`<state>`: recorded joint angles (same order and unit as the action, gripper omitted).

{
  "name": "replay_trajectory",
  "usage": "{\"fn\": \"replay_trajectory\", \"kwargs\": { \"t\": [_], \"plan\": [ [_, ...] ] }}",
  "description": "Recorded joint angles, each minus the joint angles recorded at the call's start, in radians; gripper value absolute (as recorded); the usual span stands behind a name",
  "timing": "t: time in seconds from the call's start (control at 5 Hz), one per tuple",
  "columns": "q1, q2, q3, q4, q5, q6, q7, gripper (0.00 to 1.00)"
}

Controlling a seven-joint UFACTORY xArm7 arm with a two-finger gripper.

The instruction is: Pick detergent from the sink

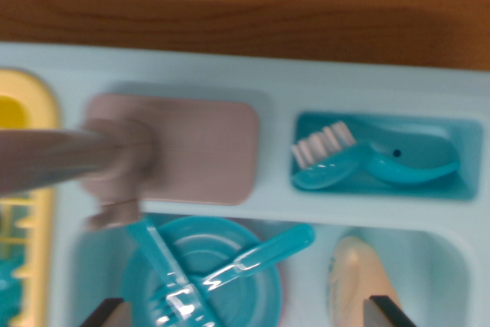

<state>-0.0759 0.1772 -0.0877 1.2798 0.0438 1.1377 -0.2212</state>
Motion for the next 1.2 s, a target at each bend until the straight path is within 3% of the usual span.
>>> {"fn": "replay_trajectory", "kwargs": {
  "t": [0.2, 0.4, 0.6, 0.8, 1.0, 1.2],
  "plan": [
    [0.0000, 0.000, 0.000, 0.000, 0.0000, 0.000, 0.000, 0.00],
    [-0.0118, 0.017, -0.009, -0.033, 0.0058, -0.046, -0.026, 0.00],
    [-0.0118, 0.017, -0.009, -0.033, 0.0058, -0.046, -0.026, 0.00],
    [-0.0230, 0.033, -0.017, -0.064, 0.0114, -0.090, -0.051, 0.00],
    [-0.0230, 0.033, -0.017, -0.064, 0.0114, -0.090, -0.051, 0.00],
    [-0.0335, 0.048, -0.025, -0.093, 0.0165, -0.130, -0.074, 0.00]
  ]
}}
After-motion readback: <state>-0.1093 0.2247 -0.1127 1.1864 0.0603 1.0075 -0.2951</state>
